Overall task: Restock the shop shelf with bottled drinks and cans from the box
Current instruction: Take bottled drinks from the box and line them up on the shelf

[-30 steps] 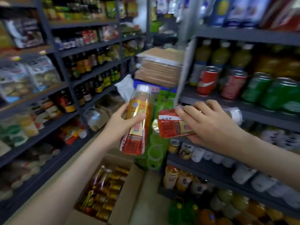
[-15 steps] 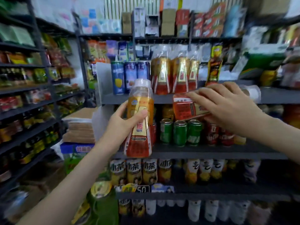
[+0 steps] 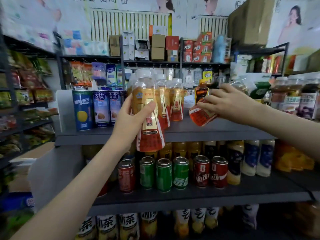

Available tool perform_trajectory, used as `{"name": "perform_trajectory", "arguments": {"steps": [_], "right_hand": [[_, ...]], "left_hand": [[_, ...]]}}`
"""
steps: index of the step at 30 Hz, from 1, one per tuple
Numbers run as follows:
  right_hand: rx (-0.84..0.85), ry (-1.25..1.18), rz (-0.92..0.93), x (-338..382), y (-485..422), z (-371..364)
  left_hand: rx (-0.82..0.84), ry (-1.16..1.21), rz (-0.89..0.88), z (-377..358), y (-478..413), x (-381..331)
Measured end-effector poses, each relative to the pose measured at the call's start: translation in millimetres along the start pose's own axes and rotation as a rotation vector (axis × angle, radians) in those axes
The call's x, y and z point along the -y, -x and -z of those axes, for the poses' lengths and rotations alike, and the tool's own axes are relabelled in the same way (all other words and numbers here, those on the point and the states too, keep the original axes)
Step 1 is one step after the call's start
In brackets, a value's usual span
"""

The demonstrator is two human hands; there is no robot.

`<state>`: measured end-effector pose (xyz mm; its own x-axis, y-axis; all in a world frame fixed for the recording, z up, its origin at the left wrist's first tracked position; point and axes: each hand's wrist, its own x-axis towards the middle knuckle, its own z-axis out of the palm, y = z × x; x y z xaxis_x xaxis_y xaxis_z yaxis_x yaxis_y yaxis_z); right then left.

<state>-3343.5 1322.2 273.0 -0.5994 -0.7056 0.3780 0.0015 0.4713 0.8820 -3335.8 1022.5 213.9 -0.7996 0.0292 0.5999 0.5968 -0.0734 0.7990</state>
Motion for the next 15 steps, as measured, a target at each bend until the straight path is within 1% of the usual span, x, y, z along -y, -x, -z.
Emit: {"name": "perform_trajectory", "arguments": {"steps": [6, 9, 10, 12, 15], "right_hand": [[-0.030, 0.079, 0.245, -10.8, -36.3, -39.9], [0.034, 0.092, 0.348, -9.7, -56.8, -52.2], [0.016, 0.106, 0.379, -11.0, -64.6, -52.3], [-0.023, 0.099, 0.461, -12.4, -78.5, -52.2], [0.002, 0.039, 0.541, -13.5, -96.7, -53.7]], "left_hand": [[-0.135, -0.001, 0.017, -40.8, -23.9, 17.9], [-0.212, 0.018, 0.033, -54.5, -27.1, 21.1], [-0.236, 0.024, 0.038, -56.8, -27.7, 21.3], [-0.261, 0.015, 0.053, -60.1, -26.6, 21.3], [-0.275, -0.039, 0.050, -57.6, -28.6, 22.1]]}}
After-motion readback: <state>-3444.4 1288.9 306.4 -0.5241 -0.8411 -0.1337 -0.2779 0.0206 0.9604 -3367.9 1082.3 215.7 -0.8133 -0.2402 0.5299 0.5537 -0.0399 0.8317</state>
